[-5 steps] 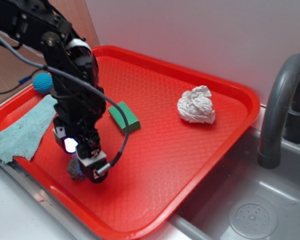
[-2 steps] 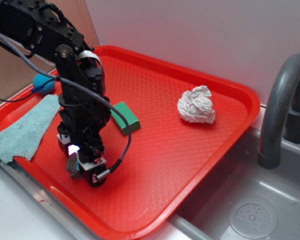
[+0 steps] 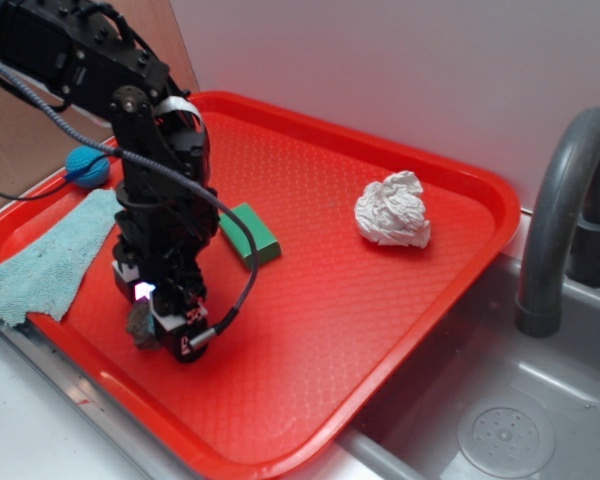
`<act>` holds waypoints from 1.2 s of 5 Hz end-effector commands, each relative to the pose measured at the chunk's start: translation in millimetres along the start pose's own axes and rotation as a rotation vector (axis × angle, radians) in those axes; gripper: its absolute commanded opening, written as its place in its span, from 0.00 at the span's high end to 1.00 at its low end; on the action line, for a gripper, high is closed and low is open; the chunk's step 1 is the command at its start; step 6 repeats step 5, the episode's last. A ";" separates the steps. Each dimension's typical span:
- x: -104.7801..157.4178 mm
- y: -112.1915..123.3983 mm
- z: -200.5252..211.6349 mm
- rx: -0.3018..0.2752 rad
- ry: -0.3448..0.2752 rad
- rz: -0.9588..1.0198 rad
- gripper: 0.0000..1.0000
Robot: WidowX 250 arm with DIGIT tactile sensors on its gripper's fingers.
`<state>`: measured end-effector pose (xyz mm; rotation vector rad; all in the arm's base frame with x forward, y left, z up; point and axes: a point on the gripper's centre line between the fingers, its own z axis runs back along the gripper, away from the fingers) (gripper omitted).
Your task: Grab the rock.
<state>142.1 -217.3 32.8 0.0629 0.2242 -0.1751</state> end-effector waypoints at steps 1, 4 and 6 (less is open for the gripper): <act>20.8 43.3 84.5 -0.136 -0.169 0.093 1.00; -0.6 104.8 178.0 -0.141 -0.403 0.147 1.00; -2.8 109.0 187.1 -0.111 -0.489 -0.015 1.00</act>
